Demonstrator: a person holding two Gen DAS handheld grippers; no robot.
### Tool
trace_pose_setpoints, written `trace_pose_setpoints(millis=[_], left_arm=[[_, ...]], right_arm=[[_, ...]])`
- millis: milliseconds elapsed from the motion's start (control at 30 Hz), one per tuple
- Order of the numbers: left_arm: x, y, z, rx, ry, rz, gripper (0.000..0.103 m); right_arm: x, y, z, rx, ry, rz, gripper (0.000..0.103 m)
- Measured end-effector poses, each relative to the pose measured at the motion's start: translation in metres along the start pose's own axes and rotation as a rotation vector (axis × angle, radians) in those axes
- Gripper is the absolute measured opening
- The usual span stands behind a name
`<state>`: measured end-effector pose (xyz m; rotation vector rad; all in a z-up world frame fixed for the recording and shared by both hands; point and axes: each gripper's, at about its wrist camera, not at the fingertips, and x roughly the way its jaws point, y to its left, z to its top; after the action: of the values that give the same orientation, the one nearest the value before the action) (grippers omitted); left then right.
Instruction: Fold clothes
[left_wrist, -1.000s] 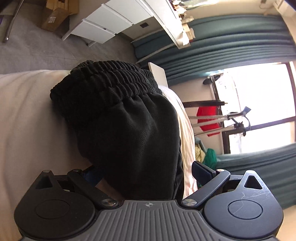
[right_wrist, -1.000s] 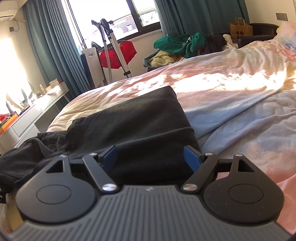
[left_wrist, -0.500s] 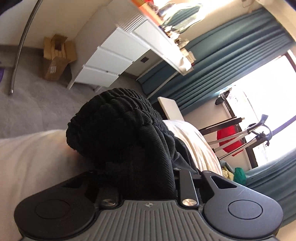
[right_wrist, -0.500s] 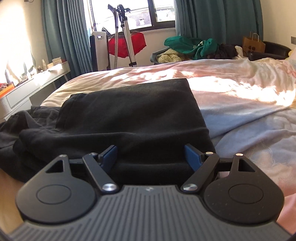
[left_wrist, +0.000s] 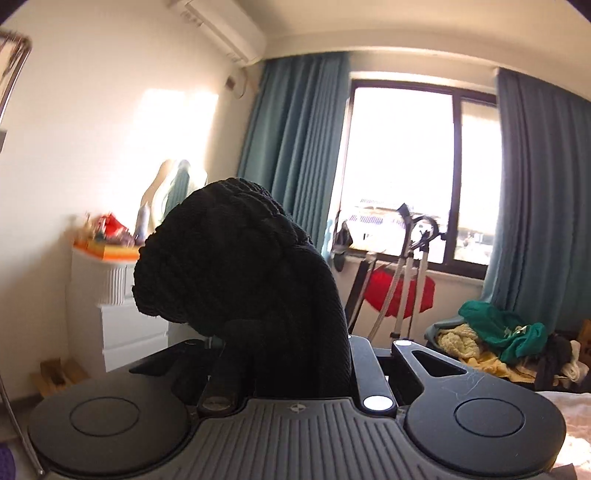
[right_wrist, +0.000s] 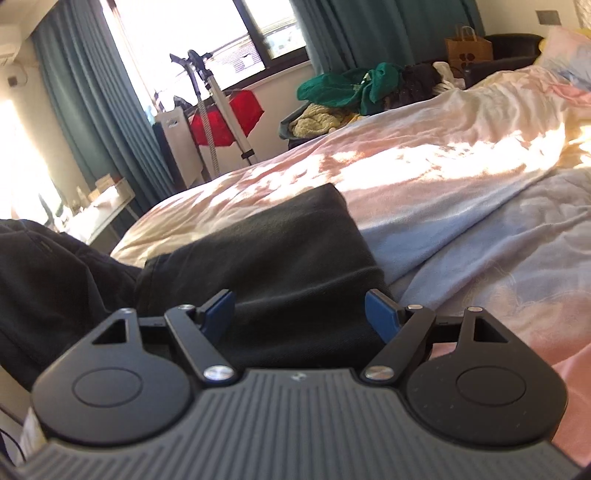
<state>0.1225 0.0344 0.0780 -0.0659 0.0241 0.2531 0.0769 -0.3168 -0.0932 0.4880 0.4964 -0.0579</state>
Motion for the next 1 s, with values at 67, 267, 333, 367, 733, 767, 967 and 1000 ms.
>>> trace_pose_setpoints(millis=[67,267,333,367,733,767,967,1000], left_arm=[[-0.025,-0.047,0.000,0.048,-0.049,-0.028,0.016],[-0.081,-0.179,-0.039,0.143,-0.121,-0.120,0.016],[-0.096,-0.222,-0.064,0.192,-0.129,-0.163,0.016],[-0.095,-0.241,-0.083,0.234,-0.124,-0.193,0.017],[-0.088,-0.343,-0.224,0.589,0.040,-0.365,0.020],[-0.085,-0.344,-0.224,0.595,0.053,-0.372,0.024],[-0.077,-0.316,-0.222,0.727,0.144,-0.507,0.066],[-0.080,-0.293,-0.220,0.751,0.146,-0.538,0.073]], right_arm=[[-0.014,-0.015,0.012,0.062,-0.045,-0.013,0.080],[-0.048,-0.070,0.039,0.253,-0.159,-0.049,0.082],[-0.054,-0.088,0.044,0.306,-0.190,-0.064,0.082],[-0.056,-0.096,0.045,0.331,-0.209,-0.070,0.082],[-0.046,-0.126,0.044,0.474,-0.214,0.071,0.082],[-0.045,-0.126,0.044,0.485,-0.208,0.090,0.082],[-0.034,-0.118,0.040,0.516,-0.145,0.192,0.083],[-0.032,-0.116,0.039,0.517,-0.132,0.202,0.083]])
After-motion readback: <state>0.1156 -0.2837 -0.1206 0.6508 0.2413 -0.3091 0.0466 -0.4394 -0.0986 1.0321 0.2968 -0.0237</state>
